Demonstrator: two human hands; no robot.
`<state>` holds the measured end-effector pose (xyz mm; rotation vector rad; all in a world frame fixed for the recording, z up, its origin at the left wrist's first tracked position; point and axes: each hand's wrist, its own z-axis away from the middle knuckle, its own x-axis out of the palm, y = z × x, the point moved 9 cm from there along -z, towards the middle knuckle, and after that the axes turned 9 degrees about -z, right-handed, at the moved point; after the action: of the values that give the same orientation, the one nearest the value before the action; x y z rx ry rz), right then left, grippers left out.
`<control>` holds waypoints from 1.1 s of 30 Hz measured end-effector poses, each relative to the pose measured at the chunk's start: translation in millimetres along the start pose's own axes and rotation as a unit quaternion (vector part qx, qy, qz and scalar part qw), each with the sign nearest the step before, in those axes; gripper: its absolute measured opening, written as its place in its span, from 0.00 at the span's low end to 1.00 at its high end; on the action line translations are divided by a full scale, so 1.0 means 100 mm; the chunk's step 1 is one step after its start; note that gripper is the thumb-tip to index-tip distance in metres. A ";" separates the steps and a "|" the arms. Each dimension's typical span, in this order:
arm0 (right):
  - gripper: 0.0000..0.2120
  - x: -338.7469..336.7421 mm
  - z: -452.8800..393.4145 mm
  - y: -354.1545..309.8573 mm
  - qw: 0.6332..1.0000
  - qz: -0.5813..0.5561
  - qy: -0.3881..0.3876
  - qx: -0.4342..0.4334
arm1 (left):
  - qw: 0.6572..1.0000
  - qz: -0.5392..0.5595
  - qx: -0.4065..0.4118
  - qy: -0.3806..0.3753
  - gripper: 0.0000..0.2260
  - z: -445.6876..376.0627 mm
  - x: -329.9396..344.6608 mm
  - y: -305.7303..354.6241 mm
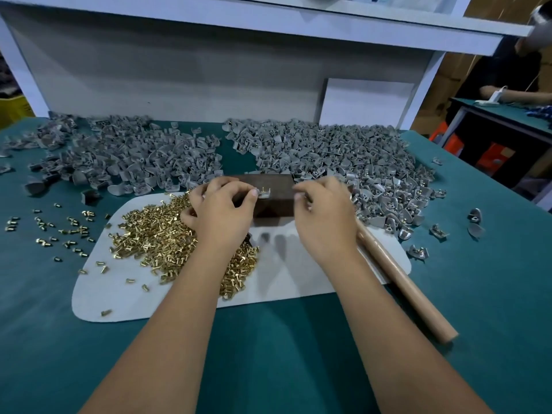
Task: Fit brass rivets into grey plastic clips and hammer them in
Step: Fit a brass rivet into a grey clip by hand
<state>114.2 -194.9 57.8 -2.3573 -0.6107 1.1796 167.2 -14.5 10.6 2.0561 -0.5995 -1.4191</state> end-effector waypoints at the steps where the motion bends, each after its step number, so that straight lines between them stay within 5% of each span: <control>1: 0.09 0.10 -0.05 -0.08 0.999 -0.046 -0.022 -0.002 | 1.000 -0.003 0.004 0.004 0.05 0.00 -0.01 0.01; 5: 0.06 0.47 -0.21 -0.19 0.986 -0.115 -0.102 0.058 | 0.998 -0.028 0.030 0.037 0.03 0.02 -0.06 0.06; 14: 0.06 0.58 -0.33 -0.15 0.987 -0.031 -0.118 0.105 | 0.996 -0.059 0.052 0.054 0.07 0.03 -0.07 0.10; 33: 0.08 0.55 -0.18 -0.14 0.993 -0.090 0.008 0.078 | 0.998 -0.048 0.038 0.021 0.05 0.05 -0.07 0.11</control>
<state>156.0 -155.9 40.7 -2.1301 -0.6844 1.0863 159.3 -18.8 21.0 2.1966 -0.5515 -1.4225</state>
